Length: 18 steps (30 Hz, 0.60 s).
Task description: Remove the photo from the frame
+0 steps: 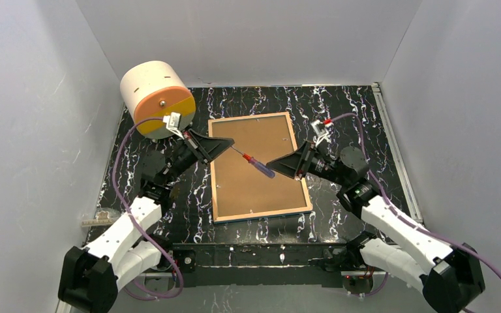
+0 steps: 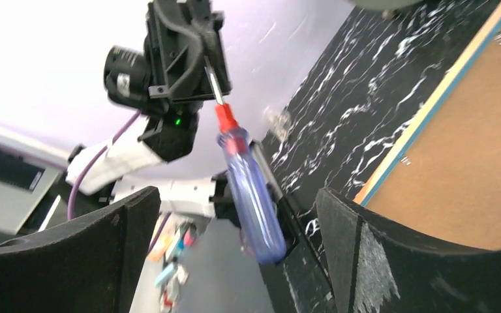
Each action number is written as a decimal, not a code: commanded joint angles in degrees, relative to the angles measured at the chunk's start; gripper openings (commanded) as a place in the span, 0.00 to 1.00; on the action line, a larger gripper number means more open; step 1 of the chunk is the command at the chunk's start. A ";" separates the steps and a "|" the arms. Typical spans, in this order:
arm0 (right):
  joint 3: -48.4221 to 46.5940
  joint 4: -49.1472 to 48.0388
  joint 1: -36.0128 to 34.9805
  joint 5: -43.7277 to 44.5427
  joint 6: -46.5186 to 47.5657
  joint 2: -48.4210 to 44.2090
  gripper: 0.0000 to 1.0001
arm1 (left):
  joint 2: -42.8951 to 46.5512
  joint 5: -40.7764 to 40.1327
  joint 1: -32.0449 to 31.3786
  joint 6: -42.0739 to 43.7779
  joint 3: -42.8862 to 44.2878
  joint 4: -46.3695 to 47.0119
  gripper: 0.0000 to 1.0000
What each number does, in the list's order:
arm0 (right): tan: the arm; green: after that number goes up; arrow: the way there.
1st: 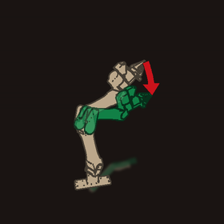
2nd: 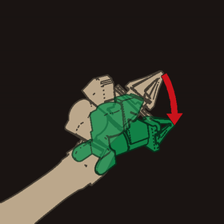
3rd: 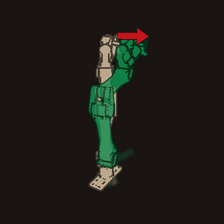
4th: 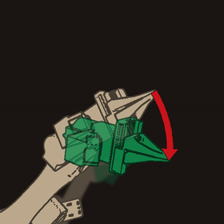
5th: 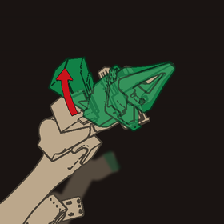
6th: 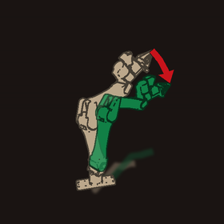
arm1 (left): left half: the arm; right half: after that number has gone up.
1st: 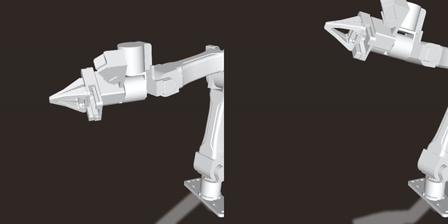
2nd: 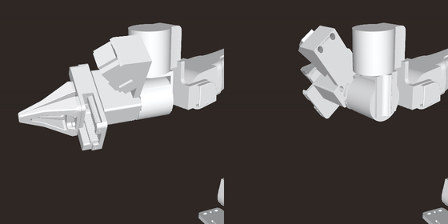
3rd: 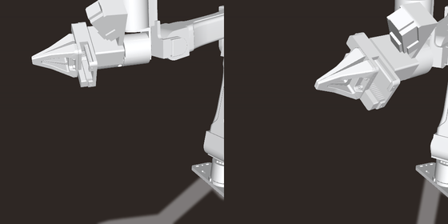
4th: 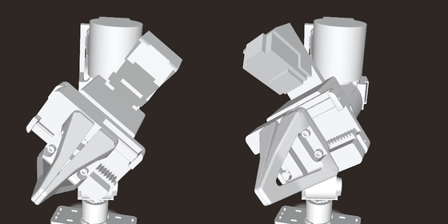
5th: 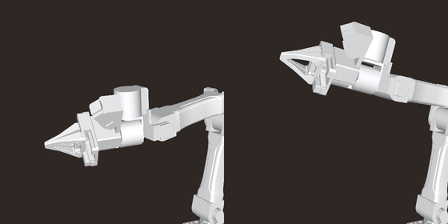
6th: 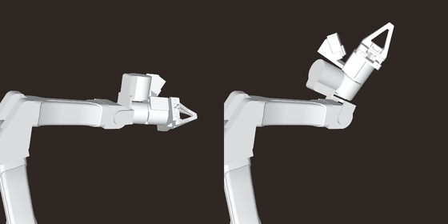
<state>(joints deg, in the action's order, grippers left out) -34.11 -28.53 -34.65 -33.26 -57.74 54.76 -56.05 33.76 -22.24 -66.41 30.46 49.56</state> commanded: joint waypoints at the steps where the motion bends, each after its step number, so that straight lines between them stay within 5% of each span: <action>1: 4.54 -5.05 0.10 11.89 -2.10 -3.98 0.99 | 5.16 -14.25 -0.20 -4.79 -1.87 2.30 0.00; 11: 0.62 -24.17 0.10 -0.39 -7.34 7.52 0.97 | 6.70 -19.24 -0.49 -11.51 -4.56 5.40 0.00; 18: -4.78 -34.43 0.05 -4.62 -11.55 17.37 0.82 | 7.06 -21.87 -1.04 -13.29 -6.50 6.45 0.00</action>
<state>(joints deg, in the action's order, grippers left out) -34.57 -50.09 -34.57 -34.20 -65.80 68.47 -49.91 14.39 -22.81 -78.13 24.62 52.77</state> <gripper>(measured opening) 0.847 0.017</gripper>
